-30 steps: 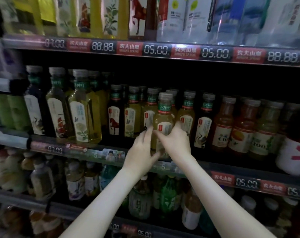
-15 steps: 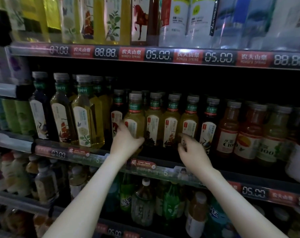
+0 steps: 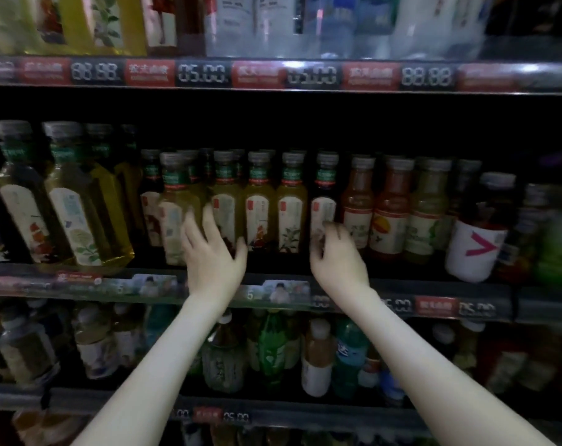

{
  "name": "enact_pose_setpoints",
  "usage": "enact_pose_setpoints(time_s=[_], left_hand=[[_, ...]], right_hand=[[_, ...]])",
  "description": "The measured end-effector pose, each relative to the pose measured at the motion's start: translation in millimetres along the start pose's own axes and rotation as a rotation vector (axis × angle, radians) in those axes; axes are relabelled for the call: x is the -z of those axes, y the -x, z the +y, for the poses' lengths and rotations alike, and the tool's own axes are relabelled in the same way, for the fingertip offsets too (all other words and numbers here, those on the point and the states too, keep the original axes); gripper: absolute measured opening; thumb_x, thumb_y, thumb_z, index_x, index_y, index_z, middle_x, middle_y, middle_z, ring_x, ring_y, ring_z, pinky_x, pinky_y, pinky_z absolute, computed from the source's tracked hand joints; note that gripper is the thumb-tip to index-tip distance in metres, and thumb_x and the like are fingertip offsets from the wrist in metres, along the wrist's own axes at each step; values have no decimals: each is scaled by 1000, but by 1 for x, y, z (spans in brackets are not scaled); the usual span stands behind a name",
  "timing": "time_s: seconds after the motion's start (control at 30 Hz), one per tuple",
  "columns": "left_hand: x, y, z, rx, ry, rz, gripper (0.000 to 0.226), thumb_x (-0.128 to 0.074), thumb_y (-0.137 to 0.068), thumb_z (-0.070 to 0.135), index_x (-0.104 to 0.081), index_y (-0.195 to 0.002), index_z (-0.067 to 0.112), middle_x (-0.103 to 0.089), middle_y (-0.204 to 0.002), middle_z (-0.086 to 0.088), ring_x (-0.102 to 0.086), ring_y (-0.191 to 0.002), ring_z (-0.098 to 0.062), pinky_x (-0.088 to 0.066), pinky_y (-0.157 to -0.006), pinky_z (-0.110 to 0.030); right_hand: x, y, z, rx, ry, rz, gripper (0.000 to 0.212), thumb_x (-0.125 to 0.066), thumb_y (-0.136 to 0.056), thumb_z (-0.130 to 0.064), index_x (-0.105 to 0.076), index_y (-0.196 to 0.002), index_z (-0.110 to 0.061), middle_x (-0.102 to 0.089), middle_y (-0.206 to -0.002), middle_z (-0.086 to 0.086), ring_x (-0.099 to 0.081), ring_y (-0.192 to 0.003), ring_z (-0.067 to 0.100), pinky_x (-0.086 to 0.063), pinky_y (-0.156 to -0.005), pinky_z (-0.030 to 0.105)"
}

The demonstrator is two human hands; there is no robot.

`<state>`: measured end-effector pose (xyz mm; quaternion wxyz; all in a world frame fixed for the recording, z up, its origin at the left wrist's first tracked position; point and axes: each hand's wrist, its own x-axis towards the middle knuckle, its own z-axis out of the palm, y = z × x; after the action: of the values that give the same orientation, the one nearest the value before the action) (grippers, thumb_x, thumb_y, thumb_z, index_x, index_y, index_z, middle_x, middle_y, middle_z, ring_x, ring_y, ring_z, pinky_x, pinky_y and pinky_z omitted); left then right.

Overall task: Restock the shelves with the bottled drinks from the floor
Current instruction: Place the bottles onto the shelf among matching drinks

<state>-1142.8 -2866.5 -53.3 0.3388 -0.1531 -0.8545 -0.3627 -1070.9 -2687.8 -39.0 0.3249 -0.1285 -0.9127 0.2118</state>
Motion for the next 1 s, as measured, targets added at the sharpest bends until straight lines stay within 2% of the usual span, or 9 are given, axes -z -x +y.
enact_pose_setpoints(time_s=[0.2, 0.43, 0.53, 0.63, 0.77, 0.87, 0.93, 1.0], left_hand=[[-52, 55, 122, -282, 129, -107, 59, -67, -87, 17, -41, -137, 0, -39, -139, -26, -37, -129, -42, -39, -103, -50], [-98, 159, 311, -488, 337, -226, 49, -65, -87, 15, -49, -131, -3, -51, -130, -20, -49, -122, -35, -42, -101, -41], [-111, 220, 408, -558, 414, -298, 48, -59, -92, 23, -48, -135, 6, -48, -136, -11, -44, -128, -26, -41, -103, -36], [-125, 278, 495, -626, 442, -352, 48, -54, -95, 31, -45, -139, 13, -43, -140, -4, -42, -130, -19, -44, -97, -29], [-144, 328, 576, -658, 460, -478, 51, -50, -96, 34, -38, -144, 19, -38, -143, 1, -43, -128, -16, -49, -89, -29], [-169, 339, 615, -663, 437, -498, 53, -49, -96, 35, -36, -145, 20, -37, -143, 2, -46, -124, -16, -50, -87, -29], [-188, 334, 634, -653, 400, -461, 53, -48, -97, 34, -34, -146, 20, -37, -145, -2, -44, -126, -19, -47, -93, -31], [-211, 322, 647, -629, 272, -386, 56, -47, -96, 34, -31, -149, 22, -36, -148, -9, -34, -135, -24, -31, -110, -39]], right_hand=[[83, 38, 71, 25, 5, 118, 45, -48, -96, -15, -41, -139, -7, -45, -138, 8, -44, -126, 24, -43, -96, 34], [246, 122, 218, -46, 84, 206, 43, -48, -98, -19, -41, -140, -13, -43, -140, 0, -46, -125, 17, -42, -95, 27], [324, 170, 290, -102, 124, 220, 45, -49, -99, -21, -39, -142, -15, -42, -142, -3, -42, -130, 13, -39, -96, 20], [393, 212, 356, -169, 165, 232, 46, -52, -98, -21, -39, -142, -15, -43, -140, -2, -41, -131, 12, -32, -95, 14], [462, 248, 423, -268, 154, 240, 52, -53, -98, -23, -33, -145, -16, -38, -145, -4, -43, -128, 12, -33, -92, 16], [495, 257, 465, -294, 149, 237, 55, -52, -98, -23, -29, -148, -19, -34, -147, -5, -42, -128, 11, -36, -91, 18], [509, 257, 492, -285, 132, 243, 54, -51, -98, -22, -28, -148, -21, -33, -147, -6, -42, -128, 9, -39, -89, 18], [518, 252, 518, -291, 112, 234, 55, -51, -99, -22, -27, -148, -24, -33, -147, -7, -43, -126, 8, -39, -85, 18]])
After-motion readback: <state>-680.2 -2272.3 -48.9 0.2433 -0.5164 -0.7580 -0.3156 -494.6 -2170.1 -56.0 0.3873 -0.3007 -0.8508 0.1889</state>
